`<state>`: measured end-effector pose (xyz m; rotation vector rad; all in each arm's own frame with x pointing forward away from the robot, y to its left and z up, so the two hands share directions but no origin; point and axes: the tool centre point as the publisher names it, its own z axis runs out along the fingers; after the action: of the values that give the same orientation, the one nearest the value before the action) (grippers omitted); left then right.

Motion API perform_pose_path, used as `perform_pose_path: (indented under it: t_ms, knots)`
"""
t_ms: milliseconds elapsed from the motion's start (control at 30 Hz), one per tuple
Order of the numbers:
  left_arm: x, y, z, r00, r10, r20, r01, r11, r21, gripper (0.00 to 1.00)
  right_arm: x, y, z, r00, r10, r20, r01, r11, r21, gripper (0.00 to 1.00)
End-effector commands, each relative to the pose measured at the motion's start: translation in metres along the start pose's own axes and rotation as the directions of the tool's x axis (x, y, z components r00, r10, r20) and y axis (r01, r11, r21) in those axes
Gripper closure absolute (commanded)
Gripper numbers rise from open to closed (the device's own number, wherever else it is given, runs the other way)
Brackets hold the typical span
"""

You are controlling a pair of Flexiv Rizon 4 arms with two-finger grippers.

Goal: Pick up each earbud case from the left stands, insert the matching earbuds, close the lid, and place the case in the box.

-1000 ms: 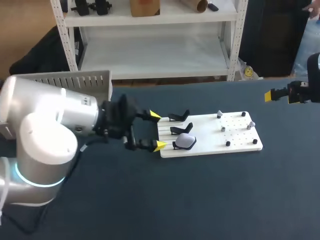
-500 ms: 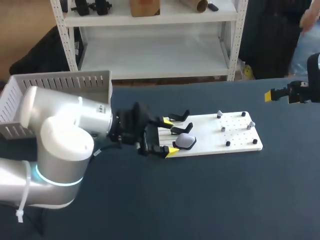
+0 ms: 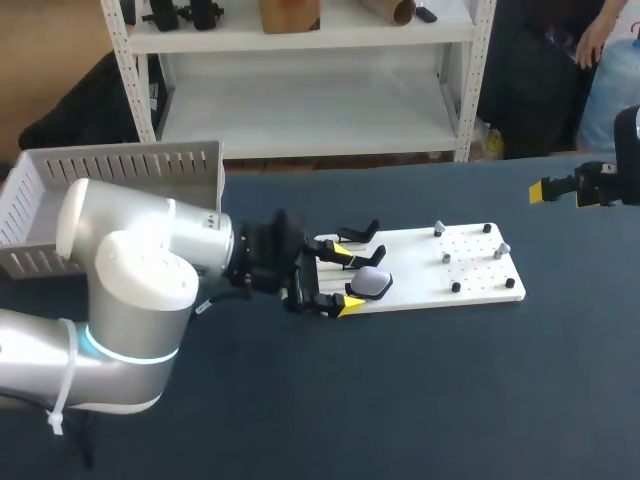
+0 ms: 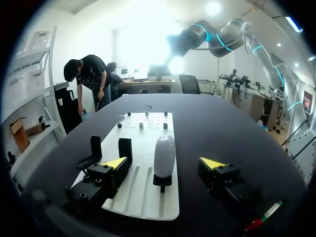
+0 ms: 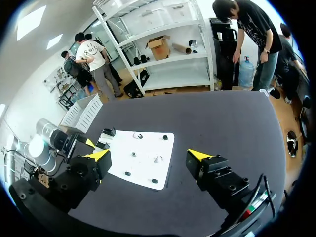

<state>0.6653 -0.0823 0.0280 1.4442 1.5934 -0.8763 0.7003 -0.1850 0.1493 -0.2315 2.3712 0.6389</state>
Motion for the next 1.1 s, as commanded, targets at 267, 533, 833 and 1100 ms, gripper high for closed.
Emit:
perform_pose_path:
  t_ms: [267, 533, 833, 1100]
  knots:
    - [0.000, 0.003, 0.017, 1.000, -0.006, 0.017, 0.005, 1.000, 0.031, 0.33, 0.000, 0.000, 0.000, 1.000, 0.000, -0.001, 0.000, 1.000, 0.000, 0.00]
    - [0.001, 0.001, 0.022, 1.000, -0.014, 0.020, 0.014, 0.999, 0.047, 0.31, 0.000, 0.000, 0.000, 1.000, 0.000, -0.001, 0.000, 1.000, 0.000, 0.00]
    - [0.003, 0.000, 0.028, 0.999, -0.022, 0.028, 0.020, 0.998, 0.063, 0.47, 0.000, 0.000, 0.000, 1.000, 0.000, -0.001, 0.000, 1.000, 0.000, 0.00]
    - [0.005, 0.001, 0.027, 0.999, -0.029, 0.035, 0.027, 0.998, 0.058, 0.53, 0.000, 0.000, 0.000, 1.000, 0.000, -0.001, 0.000, 1.000, 0.000, 0.00]
